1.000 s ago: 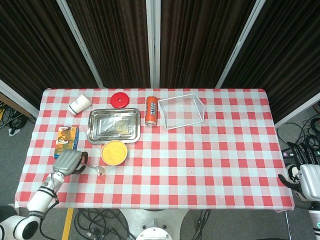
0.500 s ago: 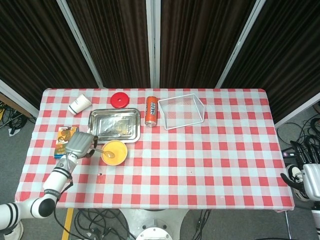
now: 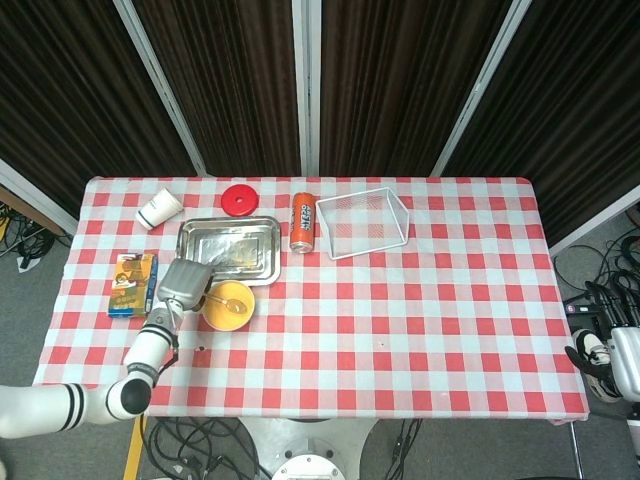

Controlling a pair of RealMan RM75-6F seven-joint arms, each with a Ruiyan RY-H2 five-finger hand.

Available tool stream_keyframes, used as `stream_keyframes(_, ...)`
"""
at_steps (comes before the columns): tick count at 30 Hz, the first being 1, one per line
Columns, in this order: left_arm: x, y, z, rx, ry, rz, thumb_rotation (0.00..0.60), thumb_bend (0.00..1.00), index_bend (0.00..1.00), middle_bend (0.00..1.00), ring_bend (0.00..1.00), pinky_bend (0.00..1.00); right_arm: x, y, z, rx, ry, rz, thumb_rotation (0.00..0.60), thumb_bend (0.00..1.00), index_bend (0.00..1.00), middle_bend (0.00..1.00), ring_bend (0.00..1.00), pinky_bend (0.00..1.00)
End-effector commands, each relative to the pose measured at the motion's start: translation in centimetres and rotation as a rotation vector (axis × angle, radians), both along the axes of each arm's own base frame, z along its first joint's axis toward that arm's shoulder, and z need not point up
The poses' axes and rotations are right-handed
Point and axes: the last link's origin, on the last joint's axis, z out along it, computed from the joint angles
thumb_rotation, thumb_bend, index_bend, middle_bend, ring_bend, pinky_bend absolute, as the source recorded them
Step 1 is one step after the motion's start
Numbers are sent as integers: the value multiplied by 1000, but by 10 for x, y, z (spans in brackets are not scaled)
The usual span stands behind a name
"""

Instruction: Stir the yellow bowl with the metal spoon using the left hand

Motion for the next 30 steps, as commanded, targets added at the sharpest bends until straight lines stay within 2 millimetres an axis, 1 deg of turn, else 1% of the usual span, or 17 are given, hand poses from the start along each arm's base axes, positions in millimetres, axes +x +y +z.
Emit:
stream_keyframes(1, 1, -2, 0, -1, 13, 1, 600, 393, 569, 896, 853, 891, 0, -1, 0, 2, -2, -1, 600, 120, 0, 113, 0, 28)
stream_keyframes(6, -1, -3, 2, -7, 35, 0, 600, 393, 534, 893, 853, 891, 0, -2, -1, 4, -3, 3, 600, 120, 0, 113, 0, 28)
stream_keyframes(12, -4, -4, 6, 14, 25, -22, 600, 388, 504, 891, 852, 891, 1, -4, 8, -24, 10, 8, 600, 120, 0, 114, 0, 28)
stream_keyframes(21, -15, -5, -4, 6, 16, -35, 600, 300, 557, 897, 852, 891, 3, -5, 11, -27, 13, 7, 600, 119, 0, 114, 0, 28)
stream_keyframes(25, -21, -1, -7, 14, 14, -36, 600, 290, 573, 905, 855, 891, 4, -5, 11, -28, 14, 8, 600, 120, 0, 114, 0, 28)
stream_keyframes(30, -22, 1, -8, 9, 6, -28, 600, 292, 579, 906, 855, 891, 4, -4, 10, -29, 14, 3, 600, 119, 0, 113, 0, 28)
